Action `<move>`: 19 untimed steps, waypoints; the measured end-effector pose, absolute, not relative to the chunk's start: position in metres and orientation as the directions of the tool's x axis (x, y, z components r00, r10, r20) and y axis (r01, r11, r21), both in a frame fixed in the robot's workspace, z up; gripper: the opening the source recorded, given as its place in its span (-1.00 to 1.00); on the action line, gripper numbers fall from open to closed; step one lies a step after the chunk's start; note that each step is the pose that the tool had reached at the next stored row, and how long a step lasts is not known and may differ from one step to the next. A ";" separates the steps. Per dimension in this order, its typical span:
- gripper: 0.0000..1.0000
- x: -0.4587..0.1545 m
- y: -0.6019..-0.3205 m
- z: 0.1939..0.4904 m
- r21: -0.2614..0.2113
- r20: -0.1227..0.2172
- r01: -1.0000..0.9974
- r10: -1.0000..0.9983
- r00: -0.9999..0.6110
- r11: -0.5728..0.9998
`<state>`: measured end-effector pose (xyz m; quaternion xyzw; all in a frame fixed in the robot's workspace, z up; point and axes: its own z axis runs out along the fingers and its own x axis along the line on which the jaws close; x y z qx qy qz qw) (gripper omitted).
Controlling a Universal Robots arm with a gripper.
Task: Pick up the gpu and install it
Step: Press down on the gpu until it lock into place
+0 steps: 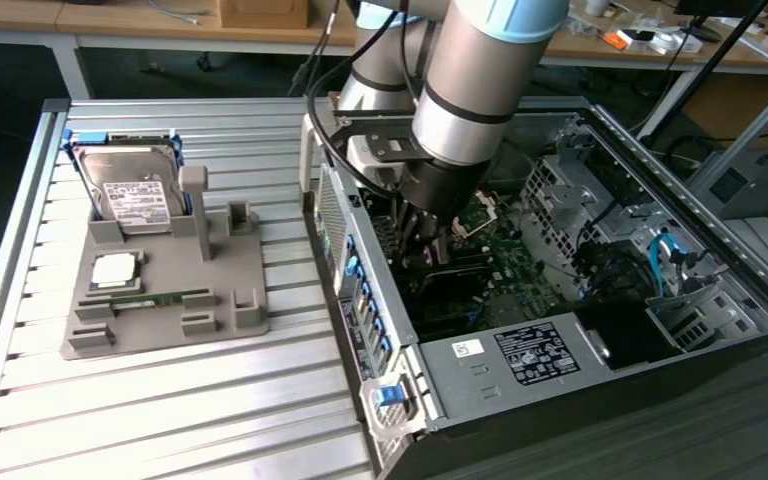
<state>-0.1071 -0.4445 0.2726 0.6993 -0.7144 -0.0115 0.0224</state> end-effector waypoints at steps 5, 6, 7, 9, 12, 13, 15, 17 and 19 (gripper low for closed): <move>-0.79 -0.106 -0.444 0.269 0.048 0.015 -0.999 -1.000 -0.021 0.022; -0.79 -0.106 -0.445 0.269 0.048 0.016 -0.999 -1.000 -0.021 0.022; -0.79 -0.105 -0.445 0.269 0.048 0.016 -0.999 -1.000 -0.021 0.022; -0.79 -0.105 -0.444 0.270 0.047 0.014 -0.999 -1.000 -0.021 0.022; -0.79 -0.103 -0.444 0.278 0.048 0.015 -0.999 -1.000 -0.021 0.022; -0.79 -0.101 -0.444 0.279 0.048 0.015 -0.999 -1.000 -0.021 0.022; -0.79 -0.096 -0.444 0.279 0.049 0.015 -0.999 -1.000 -0.021 0.022; -0.79 -0.083 -0.445 0.279 0.056 0.016 -0.998 -1.000 -0.021 0.022; -0.79 -0.073 -0.445 0.279 0.062 0.016 -0.998 -1.000 -0.021 0.022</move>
